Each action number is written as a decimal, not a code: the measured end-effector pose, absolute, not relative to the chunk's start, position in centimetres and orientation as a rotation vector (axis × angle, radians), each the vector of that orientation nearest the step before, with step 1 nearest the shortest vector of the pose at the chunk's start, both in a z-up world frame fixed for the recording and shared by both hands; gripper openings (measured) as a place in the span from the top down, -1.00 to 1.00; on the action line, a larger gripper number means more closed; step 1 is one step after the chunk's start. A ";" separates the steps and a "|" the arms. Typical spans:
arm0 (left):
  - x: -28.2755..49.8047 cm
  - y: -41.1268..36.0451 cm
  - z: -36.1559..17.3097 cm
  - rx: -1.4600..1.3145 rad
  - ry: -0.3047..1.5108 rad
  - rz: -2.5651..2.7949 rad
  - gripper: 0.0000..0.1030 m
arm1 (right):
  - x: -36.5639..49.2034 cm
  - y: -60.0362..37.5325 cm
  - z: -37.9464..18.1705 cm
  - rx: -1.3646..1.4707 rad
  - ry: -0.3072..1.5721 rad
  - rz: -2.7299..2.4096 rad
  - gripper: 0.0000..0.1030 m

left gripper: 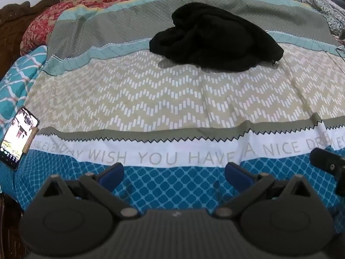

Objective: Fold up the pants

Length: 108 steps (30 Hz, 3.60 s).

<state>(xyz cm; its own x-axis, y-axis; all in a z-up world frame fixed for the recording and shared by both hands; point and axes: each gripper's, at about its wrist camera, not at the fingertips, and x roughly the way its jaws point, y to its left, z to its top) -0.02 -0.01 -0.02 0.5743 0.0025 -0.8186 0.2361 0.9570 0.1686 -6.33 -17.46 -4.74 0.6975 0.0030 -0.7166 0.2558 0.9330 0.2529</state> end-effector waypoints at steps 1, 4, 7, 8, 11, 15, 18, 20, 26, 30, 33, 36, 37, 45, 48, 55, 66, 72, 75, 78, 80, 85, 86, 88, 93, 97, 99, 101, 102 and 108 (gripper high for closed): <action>-0.1 0.0 0.0 0.274 0.953 -0.141 -1.00 | -6.3 -17.5 -4.7 0.353 0.790 -0.143 -0.93; -0.6 -0.2 -0.8 0.283 0.963 -0.145 -1.00 | -6.3 -17.5 -4.8 0.361 0.794 -0.138 -0.93; 0.1 -0.1 -0.8 0.277 1.012 -0.149 -1.00 | -6.4 -17.4 -4.8 0.358 0.798 -0.133 -0.93; 0.2 -0.1 -0.8 0.276 1.016 -0.149 -1.00 | -6.4 -17.5 -5.0 0.358 0.799 -0.132 -0.93; 0.3 -0.2 -0.7 0.267 1.018 -0.150 -1.00 | -6.5 -17.4 -5.5 0.355 0.800 -0.129 -0.93; -0.1 0.5 -1.0 0.212 1.044 -0.220 -1.00 | -6.6 -17.4 -5.3 0.355 0.793 -0.127 -0.93; -0.5 1.6 -1.5 0.131 1.087 -0.273 -1.00 | -6.0 -17.4 -5.1 0.349 0.783 -0.128 -0.92; -0.3 2.6 -1.3 0.062 1.073 -0.313 -0.86 | -5.6 -17.7 -4.8 0.337 0.747 -0.132 -0.86; 5.1 4.2 2.0 0.015 0.901 -0.293 -0.64 | -1.5 -20.4 -4.2 0.315 0.665 -0.118 -0.22; 11.8 2.6 3.4 0.065 0.748 -0.280 -0.58 | 3.0 -22.0 -3.9 0.263 0.582 -0.093 -0.20; 16.5 0.5 2.5 0.120 0.711 -0.254 -0.57 | 7.5 -21.7 -4.2 0.143 0.556 -0.087 -0.20; 20.9 -1.9 -0.1 0.146 0.755 -0.264 -0.58 | 11.3 -21.1 -4.9 0.028 0.550 -0.068 -0.20; 21.8 -2.4 -1.1 0.163 0.776 -0.244 -0.43 | 12.5 -21.0 -5.2 0.000 0.553 -0.061 -0.17; 24.2 -0.5 2.0 -0.046 0.790 -0.196 0.85 | 13.5 -27.4 0.7 0.163 0.462 -0.151 0.90; 23.2 1.5 6.7 -0.100 0.676 -0.200 0.85 | 10.8 -30.6 4.4 0.197 0.377 -0.243 0.90; 21.2 7.7 17.2 -0.215 0.462 -0.174 0.85 | 2.3 -36.6 13.1 0.269 0.143 -0.420 0.89; 17.3 12.8 32.9 -0.070 0.166 -0.050 0.85 | -1.9 -38.0 19.9 0.230 -0.015 -0.498 0.89; 15.9 13.5 42.8 0.013 -0.034 0.108 0.86 | -5.7 -38.1 24.2 0.253 -0.105 -0.398 0.89; 15.5 13.1 48.7 0.026 -0.134 0.171 0.86 | -7.1 -38.2 25.6 0.275 -0.129 -0.319 0.89; 16.0 9.2 53.5 0.082 -0.195 0.209 0.86 | -8.4 -38.7 25.7 0.298 -0.133 -0.276 0.89; 16.9 5.3 54.7 0.136 -0.232 0.190 0.87 | -9.2 -39.3 24.9 0.318 -0.135 -0.256 0.89; 21.9 -8.9 50.8 0.316 -0.158 0.045 0.86 | -10.5 -40.7 20.1 0.314 -0.057 -0.280 0.89; 22.9 -11.9 49.2 0.345 -0.128 0.004 0.86 | -10.5 -40.9 18.8 0.304 -0.030 -0.295 0.89; 24.9 -18.0 44.5 0.395 -0.062 -0.073 0.86 | -10.5 -41.2 16.0 0.279 0.036 -0.340 0.89; 28.4 -31.2 30.9 0.478 0.155 -0.236 0.79 | -9.7 -42.8 7.7 0.308 0.258 -0.440 0.89; 26.1 -39.0 17.4 0.825 0.397 -0.346 0.38 | -8.3 -43.7 1.7 0.323 0.422 -0.535 0.89; 24.1 -40.3 12.1 1.009 0.468 -0.413 0.39 | -7.7 -44.2 -0.5 0.334 0.479 -0.558 0.83; 21.6 -39.2 9.8 1.066 0.410 -0.466 0.39 | -7.2 -44.5 -1.9 0.330 0.519 -0.587 0.80; 21.1 -38.1 9.8 1.050 0.414 -0.483 0.38 | -7.1 -44.6 -2.0 0.330 0.519 -0.600 0.79; 20.9 -25.1 14.7 0.880 0.458 -0.465 0.32 | -8.8 -43.6 -0.3 0.350 0.408 -0.638 0.39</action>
<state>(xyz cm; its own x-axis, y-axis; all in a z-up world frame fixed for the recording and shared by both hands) 20.94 -25.15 14.73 0.8075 -0.1952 -0.5567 0.5596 0.5521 0.6181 -8.83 -43.63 -0.27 0.7295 -0.4992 -0.4677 0.6340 0.7501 0.1882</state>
